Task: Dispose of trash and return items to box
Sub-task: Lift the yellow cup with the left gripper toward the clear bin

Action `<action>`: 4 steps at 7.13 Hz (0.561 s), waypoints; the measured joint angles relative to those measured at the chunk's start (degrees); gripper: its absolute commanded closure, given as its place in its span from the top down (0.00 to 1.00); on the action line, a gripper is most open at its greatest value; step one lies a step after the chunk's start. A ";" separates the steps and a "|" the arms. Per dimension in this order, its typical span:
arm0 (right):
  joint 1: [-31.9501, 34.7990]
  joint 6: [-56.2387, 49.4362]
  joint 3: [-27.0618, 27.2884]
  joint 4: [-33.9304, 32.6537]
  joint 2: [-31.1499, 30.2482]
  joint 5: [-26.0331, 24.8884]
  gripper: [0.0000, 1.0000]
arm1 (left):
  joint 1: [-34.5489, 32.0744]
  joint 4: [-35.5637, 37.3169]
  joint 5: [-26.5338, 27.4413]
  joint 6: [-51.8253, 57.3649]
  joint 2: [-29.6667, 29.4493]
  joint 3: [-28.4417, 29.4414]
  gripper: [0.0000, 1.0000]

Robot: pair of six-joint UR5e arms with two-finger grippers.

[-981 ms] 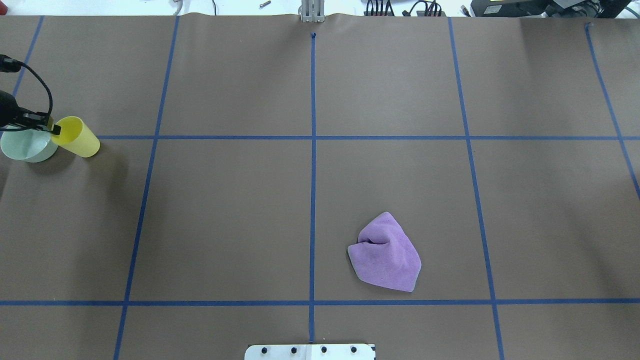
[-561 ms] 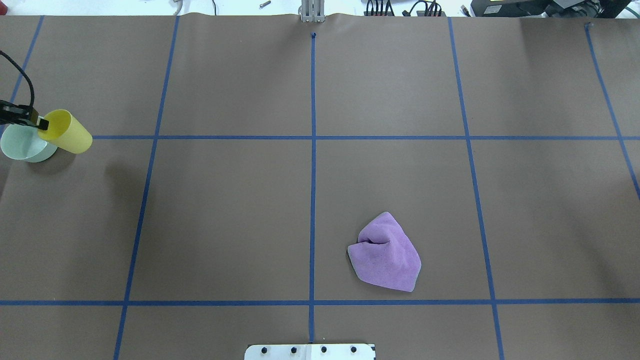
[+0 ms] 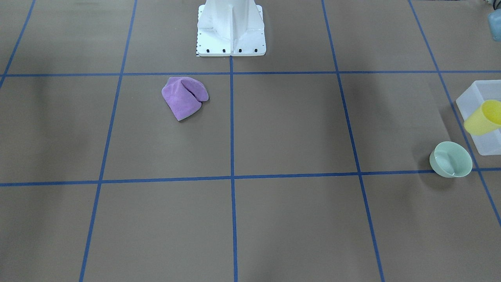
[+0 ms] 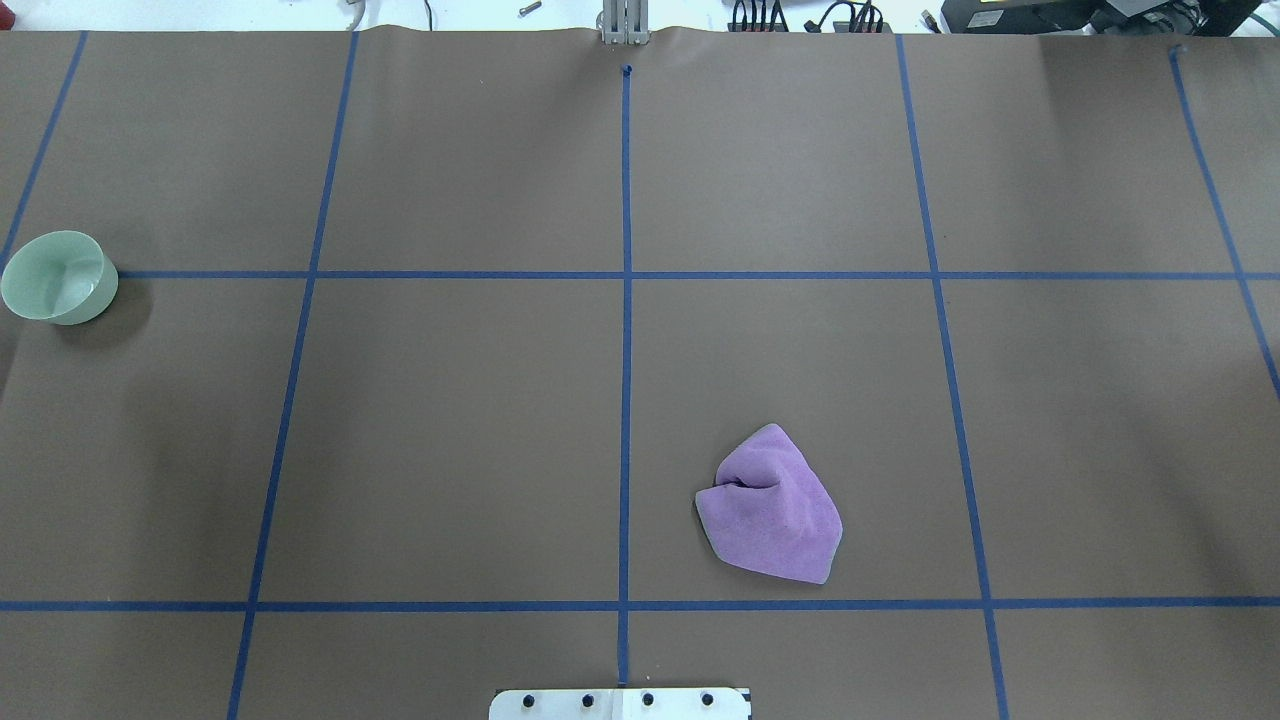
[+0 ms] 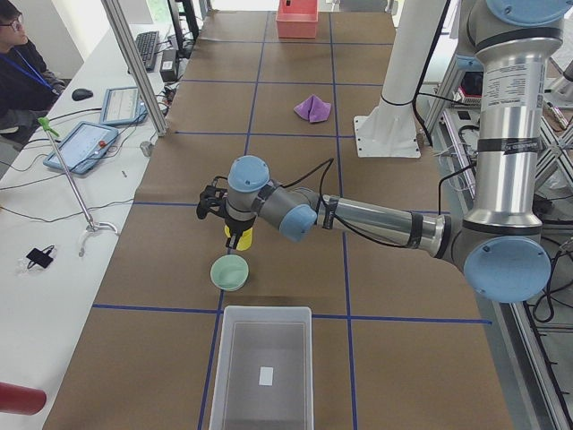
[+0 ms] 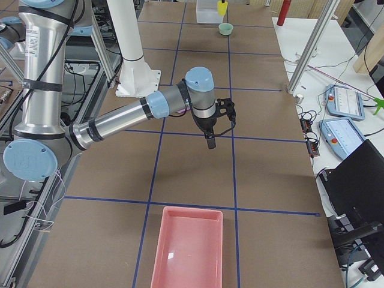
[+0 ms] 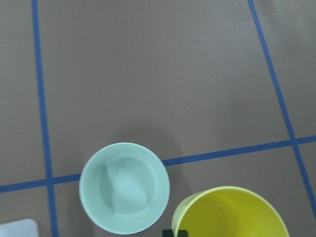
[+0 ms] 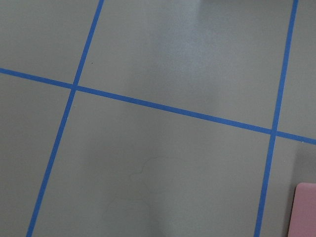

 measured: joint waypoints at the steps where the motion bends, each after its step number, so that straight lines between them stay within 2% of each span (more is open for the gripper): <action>1: -0.07 0.00 0.00 0.00 0.03 0.00 1.00 | -4.76 4.00 0.20 9.67 0.48 1.28 0.00; 3: -0.29 0.00 0.00 0.02 0.07 0.00 1.00 | -10.33 5.34 0.34 23.35 1.43 7.35 0.00; 4: -0.32 0.00 0.00 0.05 0.09 0.00 1.00 | -11.30 1.97 0.35 26.28 2.65 11.17 0.00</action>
